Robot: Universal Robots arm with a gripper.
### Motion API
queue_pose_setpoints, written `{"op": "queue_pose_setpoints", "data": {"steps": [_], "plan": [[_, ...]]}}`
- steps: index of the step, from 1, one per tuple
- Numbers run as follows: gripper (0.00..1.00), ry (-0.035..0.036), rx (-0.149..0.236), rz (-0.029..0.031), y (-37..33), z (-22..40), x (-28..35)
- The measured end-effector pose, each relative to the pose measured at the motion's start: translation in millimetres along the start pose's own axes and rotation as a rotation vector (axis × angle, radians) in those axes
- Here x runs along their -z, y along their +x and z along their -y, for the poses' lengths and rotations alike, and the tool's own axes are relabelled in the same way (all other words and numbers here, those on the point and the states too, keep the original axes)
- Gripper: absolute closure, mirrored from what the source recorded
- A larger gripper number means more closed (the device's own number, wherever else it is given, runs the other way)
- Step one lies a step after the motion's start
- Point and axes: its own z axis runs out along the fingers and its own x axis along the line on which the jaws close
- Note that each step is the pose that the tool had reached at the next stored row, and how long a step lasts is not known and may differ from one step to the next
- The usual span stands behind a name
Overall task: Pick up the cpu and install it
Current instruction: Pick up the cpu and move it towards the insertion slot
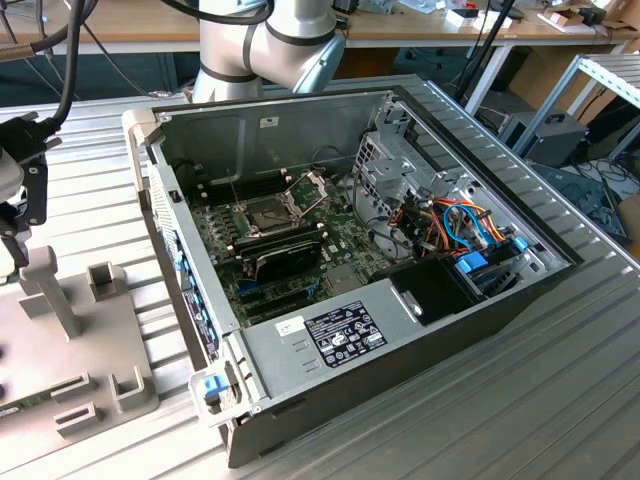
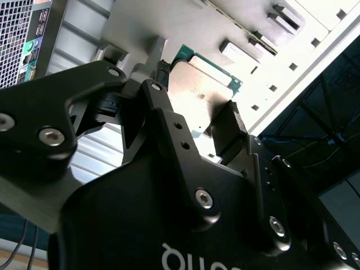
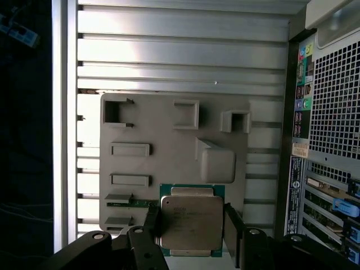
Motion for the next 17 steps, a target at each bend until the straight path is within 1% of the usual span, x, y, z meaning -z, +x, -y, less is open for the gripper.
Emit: {"op": "queue_pose_setpoints", "data": {"steps": [6, 10, 17], "plan": [[0.45, 0.0, 0.0, 0.0, -2.3, 0.1, 0.0], [0.45, 0.0001, 0.0, 0.0, -6.8, 0.2, 0.0], [0.45, 0.0, 0.0, 0.0, -12.3, 0.4, -0.1]]}}
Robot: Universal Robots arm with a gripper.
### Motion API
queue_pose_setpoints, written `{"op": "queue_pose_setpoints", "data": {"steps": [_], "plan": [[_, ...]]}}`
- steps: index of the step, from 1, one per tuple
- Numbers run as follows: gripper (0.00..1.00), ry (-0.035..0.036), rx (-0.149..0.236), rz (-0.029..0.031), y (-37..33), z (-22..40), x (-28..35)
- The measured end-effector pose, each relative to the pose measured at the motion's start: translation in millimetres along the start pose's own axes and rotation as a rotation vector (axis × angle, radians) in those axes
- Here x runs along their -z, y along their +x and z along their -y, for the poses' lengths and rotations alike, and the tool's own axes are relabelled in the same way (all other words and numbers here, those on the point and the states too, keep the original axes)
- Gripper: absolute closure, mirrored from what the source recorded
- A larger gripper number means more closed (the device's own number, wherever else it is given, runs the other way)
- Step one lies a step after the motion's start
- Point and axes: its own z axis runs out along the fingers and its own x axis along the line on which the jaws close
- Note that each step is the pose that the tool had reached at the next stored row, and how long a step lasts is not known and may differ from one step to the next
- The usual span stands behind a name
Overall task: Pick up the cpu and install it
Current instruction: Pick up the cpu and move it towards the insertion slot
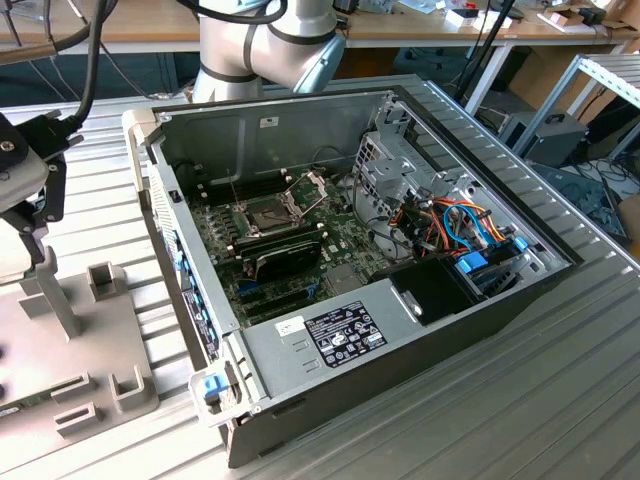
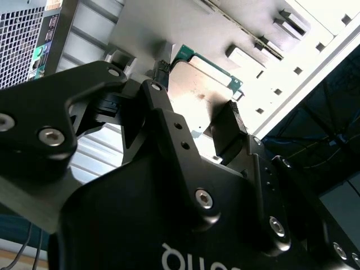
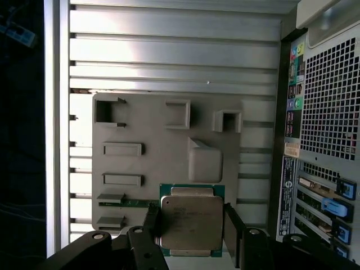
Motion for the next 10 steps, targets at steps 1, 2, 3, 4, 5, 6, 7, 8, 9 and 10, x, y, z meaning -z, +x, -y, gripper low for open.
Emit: {"op": "queue_pose_setpoints", "data": {"steps": [1, 2, 3, 4, 5, 6, 7, 8, 9, 10], "plan": [[0.45, 0.0001, 0.0, 0.0, -0.7, 0.0, 0.0], [0.45, 0.0, 0.0, 0.0, -1.5, 0.0, 0.0], [0.45, 0.0, 0.0, 0.0, -2.1, 0.1, 0.0], [0.45, 0.0, 0.0, 0.0, -2.9, 0.1, 0.0], [0.45, 0.0, 0.0, 0.0001, -3.5, 0.1, -0.1], [0.45, 0.0, 0.0, 0.0, -4.1, 0.1, 0.0], [0.45, 0.0, 0.0, 0.0, -4.7, 0.2, 0.0], [0.45, 0.0, 0.0, 0.0, -5.3, 0.2, 0.0], [0.45, 0.0, 0.0, 0.0001, -5.9, 0.2, -0.1], [0.45, 0.0, 0.0, 0.0, -6.8, 0.2, 0.0]]}}
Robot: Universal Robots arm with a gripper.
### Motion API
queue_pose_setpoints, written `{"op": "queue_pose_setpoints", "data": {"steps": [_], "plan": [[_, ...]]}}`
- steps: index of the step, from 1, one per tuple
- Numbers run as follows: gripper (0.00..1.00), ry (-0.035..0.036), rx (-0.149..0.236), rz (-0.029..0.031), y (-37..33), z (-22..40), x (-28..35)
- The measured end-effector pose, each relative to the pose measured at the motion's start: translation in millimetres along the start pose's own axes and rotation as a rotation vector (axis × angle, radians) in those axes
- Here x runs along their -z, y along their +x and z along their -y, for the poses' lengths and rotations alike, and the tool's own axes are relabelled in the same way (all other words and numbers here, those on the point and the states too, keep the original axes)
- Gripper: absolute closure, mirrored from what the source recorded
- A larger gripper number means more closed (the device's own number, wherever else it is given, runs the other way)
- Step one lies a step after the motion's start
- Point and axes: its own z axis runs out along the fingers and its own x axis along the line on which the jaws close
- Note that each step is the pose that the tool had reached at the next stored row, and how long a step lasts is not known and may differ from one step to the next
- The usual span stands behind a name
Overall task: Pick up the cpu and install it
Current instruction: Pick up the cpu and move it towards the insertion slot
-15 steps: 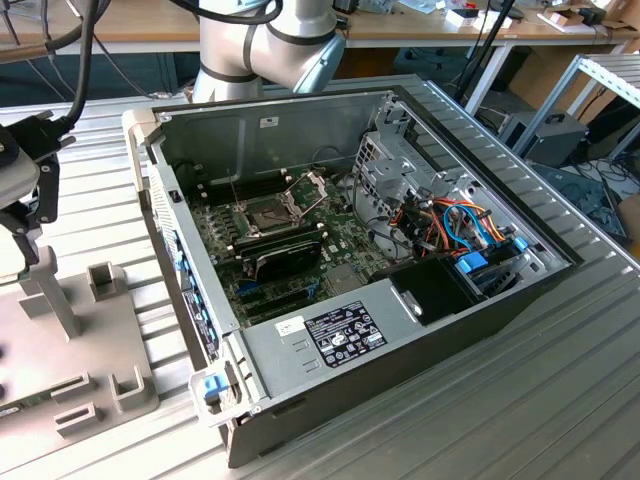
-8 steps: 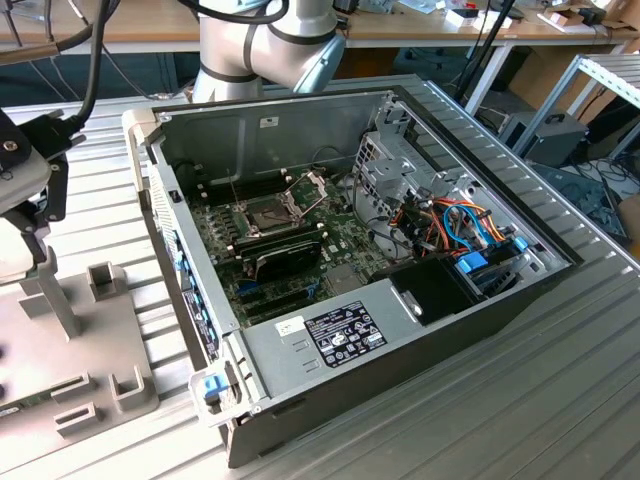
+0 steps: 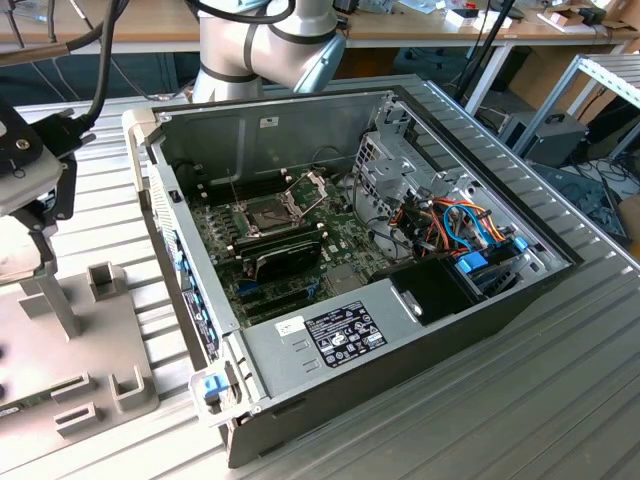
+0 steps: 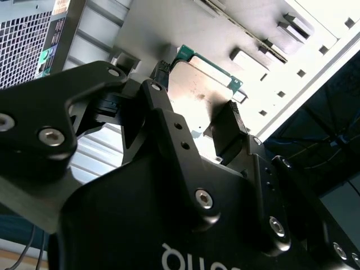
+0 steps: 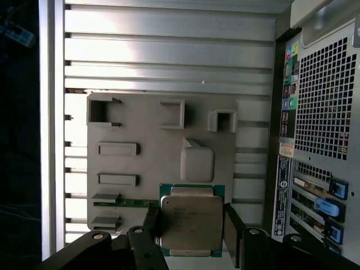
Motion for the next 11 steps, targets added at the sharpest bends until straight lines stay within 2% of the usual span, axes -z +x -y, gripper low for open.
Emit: {"op": "queue_pose_setpoints", "data": {"steps": [11], "plan": [[0.45, 0.0, 0.0, 0.0, -8.8, 0.3, -0.1]]}}
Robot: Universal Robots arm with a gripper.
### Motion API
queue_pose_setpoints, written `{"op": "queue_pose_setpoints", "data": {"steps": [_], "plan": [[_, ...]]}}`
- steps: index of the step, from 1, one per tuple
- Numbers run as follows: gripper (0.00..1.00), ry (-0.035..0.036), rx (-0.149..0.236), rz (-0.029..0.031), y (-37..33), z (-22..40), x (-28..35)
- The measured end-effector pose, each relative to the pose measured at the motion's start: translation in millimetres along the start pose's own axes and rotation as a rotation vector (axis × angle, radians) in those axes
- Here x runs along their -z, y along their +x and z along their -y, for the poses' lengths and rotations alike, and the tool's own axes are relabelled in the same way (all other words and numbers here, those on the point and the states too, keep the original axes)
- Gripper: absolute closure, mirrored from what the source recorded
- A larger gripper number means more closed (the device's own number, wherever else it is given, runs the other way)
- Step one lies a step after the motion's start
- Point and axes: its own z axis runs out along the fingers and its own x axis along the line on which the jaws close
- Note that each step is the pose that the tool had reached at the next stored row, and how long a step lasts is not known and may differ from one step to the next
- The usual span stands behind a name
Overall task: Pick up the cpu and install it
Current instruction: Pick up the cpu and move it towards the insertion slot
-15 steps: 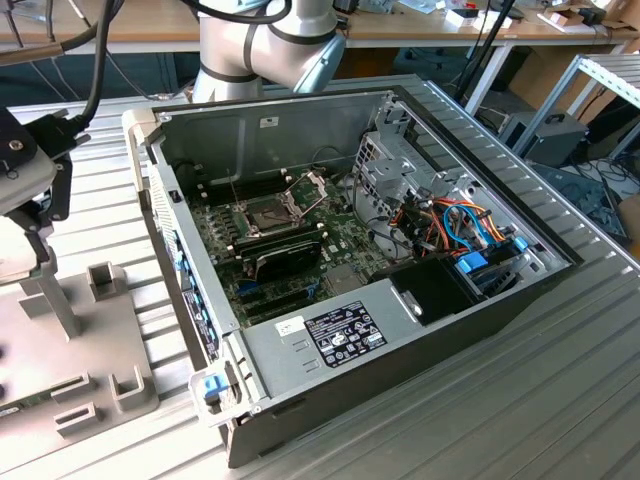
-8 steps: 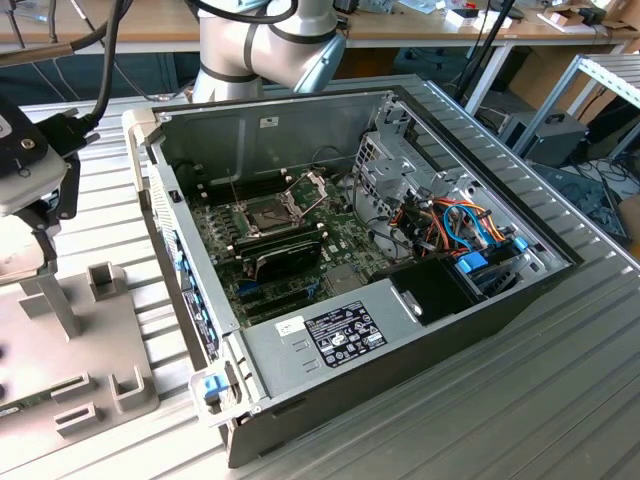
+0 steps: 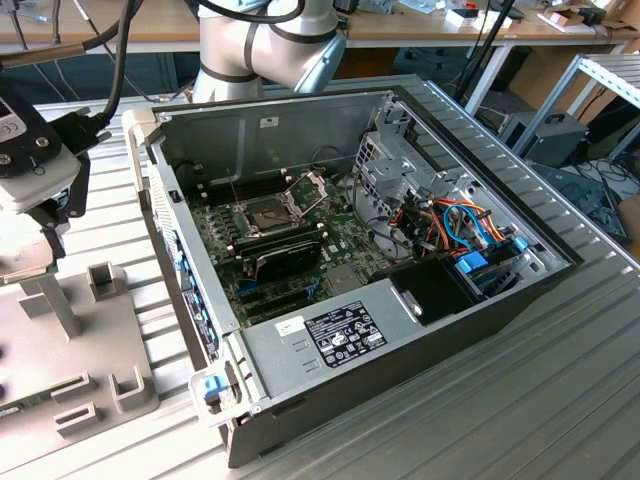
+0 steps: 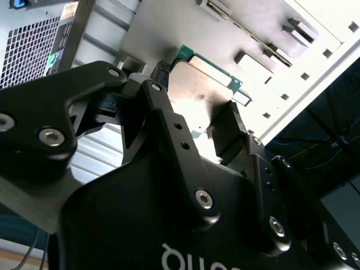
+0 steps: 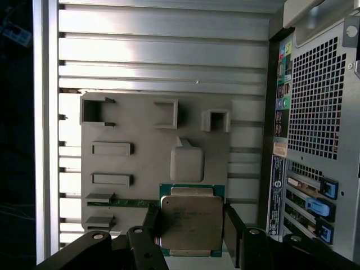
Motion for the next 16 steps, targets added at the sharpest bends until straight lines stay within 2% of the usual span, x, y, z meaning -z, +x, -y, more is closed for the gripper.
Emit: {"op": "queue_pose_setpoints", "data": {"steps": [5, 16], "plan": [[0.45, 0.0, 0.0, 0.0, -3.9, 0.1, 0.0], [0.45, 0.0, 0.0, 0.0, -6.6, 0.2, -0.1]]}}
